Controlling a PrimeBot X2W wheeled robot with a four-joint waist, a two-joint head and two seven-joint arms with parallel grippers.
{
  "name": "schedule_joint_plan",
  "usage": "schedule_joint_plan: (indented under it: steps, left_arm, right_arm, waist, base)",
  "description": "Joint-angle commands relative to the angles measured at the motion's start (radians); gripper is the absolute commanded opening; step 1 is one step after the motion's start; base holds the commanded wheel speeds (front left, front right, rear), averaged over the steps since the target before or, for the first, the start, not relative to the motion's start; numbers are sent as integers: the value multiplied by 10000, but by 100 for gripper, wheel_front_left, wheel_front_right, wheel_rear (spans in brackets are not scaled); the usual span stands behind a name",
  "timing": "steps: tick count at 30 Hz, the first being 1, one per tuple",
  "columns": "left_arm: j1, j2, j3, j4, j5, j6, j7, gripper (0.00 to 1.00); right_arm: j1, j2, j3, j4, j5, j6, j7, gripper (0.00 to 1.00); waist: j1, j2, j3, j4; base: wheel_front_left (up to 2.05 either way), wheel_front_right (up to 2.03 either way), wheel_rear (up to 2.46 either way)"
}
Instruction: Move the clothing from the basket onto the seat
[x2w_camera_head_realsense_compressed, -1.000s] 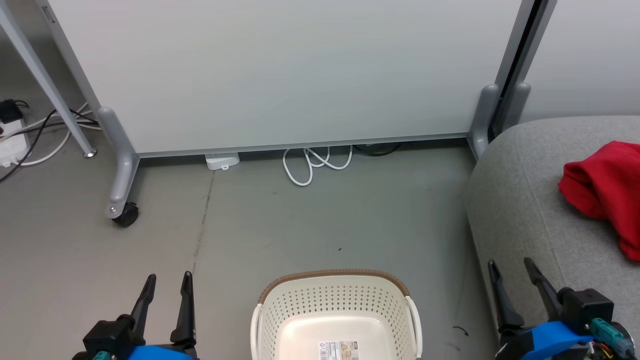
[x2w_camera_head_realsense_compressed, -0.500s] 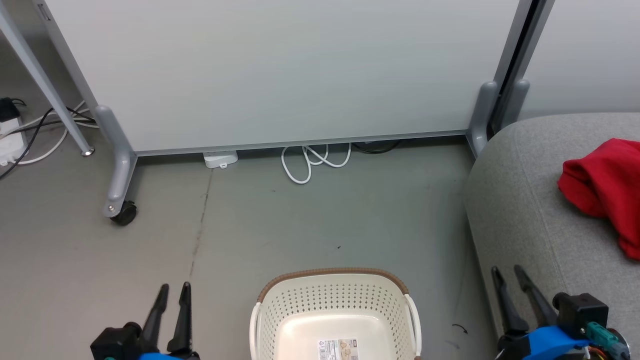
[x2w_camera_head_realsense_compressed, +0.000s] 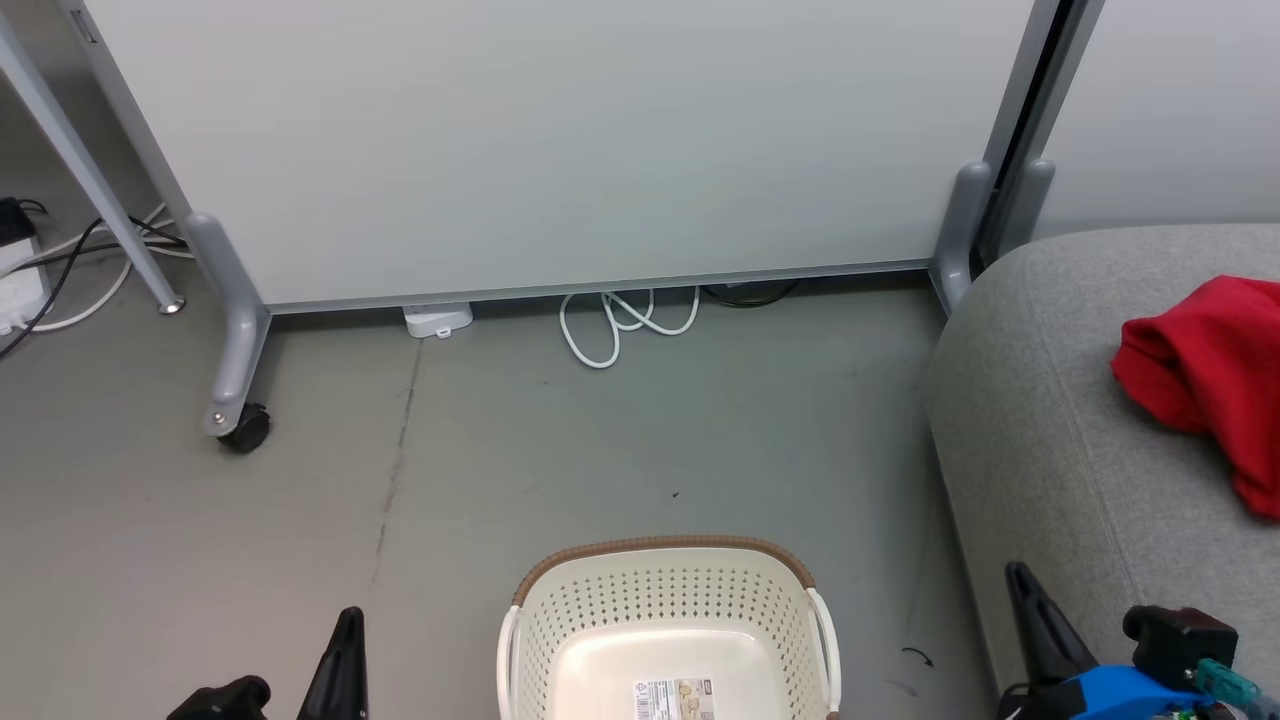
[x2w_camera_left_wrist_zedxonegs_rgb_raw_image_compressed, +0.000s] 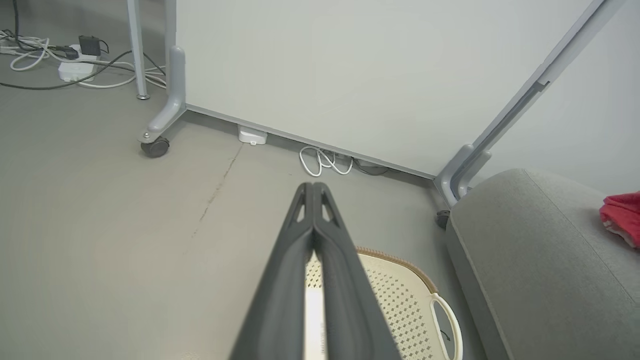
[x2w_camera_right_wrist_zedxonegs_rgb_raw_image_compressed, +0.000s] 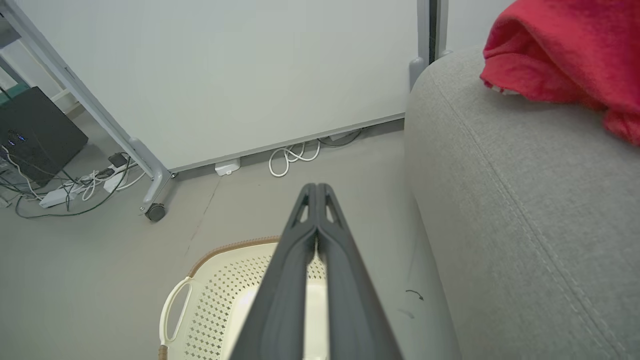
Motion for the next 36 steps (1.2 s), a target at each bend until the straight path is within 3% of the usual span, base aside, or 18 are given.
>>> schedule_joint_plan:
  steps: [1, 36]
  left_arm:
    - [-306, 15, 99, -212, -295, -1, 53, 0]
    - [-943, -221, 931, -811, -5063, -6, 1426, 0]
  right_arm:
    - [-223, -19, -42, -185, 353, 0, 47, 0]
    - [-712, -30, -266, -390, 5868, 2, 914, 0]
  waist:
    - [0, -1, -1, -3]
    - [0, -1, -26, -169]
  base:
    - [0, 0, 0]
    - [0, 0, 0]
